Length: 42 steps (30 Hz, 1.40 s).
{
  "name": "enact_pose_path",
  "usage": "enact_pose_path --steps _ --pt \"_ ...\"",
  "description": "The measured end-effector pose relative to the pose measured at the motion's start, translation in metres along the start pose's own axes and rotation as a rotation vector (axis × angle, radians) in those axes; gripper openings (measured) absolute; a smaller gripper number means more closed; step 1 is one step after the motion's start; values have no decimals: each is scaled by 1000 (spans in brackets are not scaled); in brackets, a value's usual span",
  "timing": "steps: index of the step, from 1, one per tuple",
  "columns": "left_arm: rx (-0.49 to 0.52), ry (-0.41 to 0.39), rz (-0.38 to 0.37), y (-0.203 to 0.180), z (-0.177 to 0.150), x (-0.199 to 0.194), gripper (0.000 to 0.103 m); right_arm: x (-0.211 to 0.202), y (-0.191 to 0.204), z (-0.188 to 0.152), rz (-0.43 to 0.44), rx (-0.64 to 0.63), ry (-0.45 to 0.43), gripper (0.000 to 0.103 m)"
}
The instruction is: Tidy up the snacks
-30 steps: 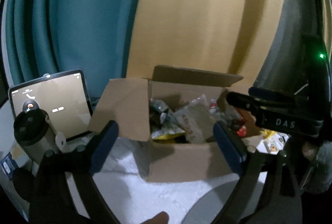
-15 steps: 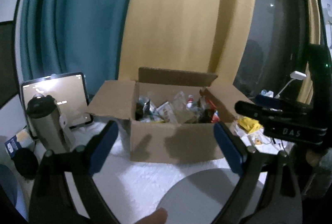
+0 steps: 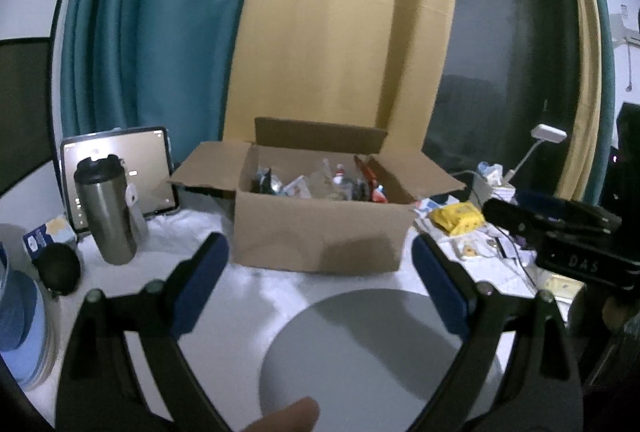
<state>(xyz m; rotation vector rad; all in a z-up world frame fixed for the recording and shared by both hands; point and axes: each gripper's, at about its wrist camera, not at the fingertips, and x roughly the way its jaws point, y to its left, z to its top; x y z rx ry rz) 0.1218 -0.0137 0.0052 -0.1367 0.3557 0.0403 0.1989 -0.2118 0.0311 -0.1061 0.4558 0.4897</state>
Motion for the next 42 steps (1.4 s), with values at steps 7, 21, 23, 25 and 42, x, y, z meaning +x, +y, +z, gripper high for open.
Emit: enact_pose_path --steps 7,21,23,25,42 --pt "57 -33 -13 -27 -2 -28 94 -45 -10 -17 -43 29 -56 77" --pt "85 -104 -45 -46 4 -72 94 -111 -17 -30 -112 41 -156 77" --pt "86 -111 -44 -47 4 -76 94 -117 -16 -31 -115 44 -164 77" --pt "87 -115 -45 -46 4 -79 94 -121 -15 -32 -116 44 -169 77" --pt "77 -128 -27 -41 6 -84 94 -127 -9 -28 -112 33 -181 77"
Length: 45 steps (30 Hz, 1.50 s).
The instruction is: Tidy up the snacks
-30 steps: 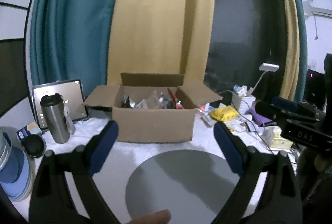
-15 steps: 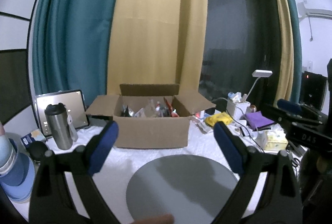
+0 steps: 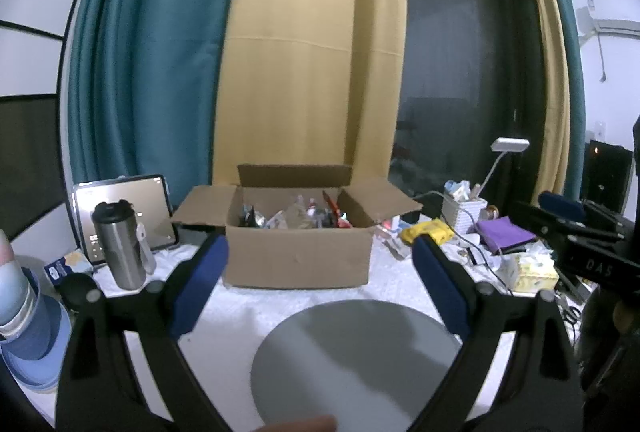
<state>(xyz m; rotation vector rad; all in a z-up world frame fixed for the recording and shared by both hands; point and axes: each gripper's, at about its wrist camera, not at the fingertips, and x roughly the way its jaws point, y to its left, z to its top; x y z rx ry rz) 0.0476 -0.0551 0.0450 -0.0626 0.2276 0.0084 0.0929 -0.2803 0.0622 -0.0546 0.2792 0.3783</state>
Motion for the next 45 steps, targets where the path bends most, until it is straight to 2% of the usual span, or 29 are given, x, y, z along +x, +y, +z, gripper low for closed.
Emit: enact_pose_path --steps 45 --pt "18 17 -36 -9 3 22 94 14 -23 -5 -40 33 17 77"
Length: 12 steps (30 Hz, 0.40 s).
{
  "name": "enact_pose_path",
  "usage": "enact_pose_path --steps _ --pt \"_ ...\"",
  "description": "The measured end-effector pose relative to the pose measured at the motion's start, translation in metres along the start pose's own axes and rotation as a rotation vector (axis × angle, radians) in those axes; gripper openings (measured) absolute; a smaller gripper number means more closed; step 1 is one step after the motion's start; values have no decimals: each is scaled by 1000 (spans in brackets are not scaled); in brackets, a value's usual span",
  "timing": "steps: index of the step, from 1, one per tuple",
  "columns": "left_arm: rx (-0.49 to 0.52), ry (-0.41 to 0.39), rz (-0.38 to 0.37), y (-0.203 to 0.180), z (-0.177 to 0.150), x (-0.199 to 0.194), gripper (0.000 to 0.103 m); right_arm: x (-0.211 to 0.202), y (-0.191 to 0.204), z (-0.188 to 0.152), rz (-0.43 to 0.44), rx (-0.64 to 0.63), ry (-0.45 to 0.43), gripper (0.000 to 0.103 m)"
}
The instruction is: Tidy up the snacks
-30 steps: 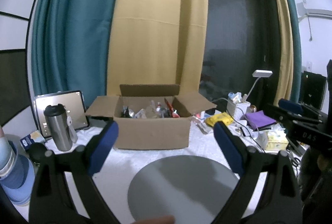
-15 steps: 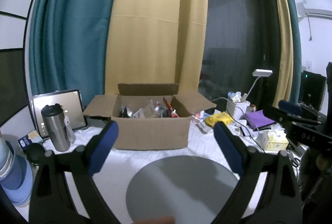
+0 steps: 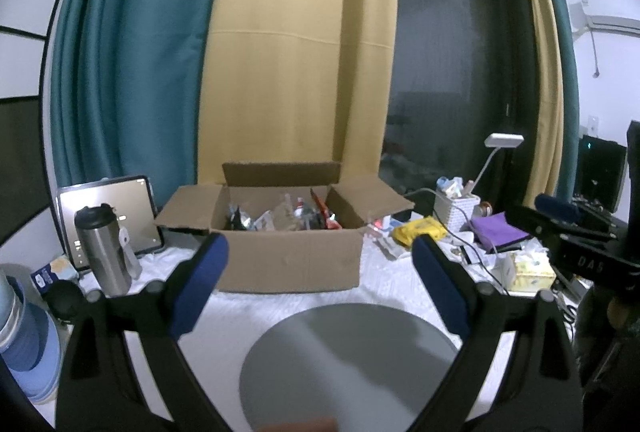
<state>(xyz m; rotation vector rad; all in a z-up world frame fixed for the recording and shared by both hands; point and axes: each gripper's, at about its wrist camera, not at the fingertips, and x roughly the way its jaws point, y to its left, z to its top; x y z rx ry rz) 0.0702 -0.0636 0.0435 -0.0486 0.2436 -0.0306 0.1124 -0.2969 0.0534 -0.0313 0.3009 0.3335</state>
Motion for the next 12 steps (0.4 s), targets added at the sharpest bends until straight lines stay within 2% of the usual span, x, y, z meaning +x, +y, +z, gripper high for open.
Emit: enact_pose_path --steps 12 --pt "7 11 -6 -3 1 7 94 3 -2 0 3 1 8 77"
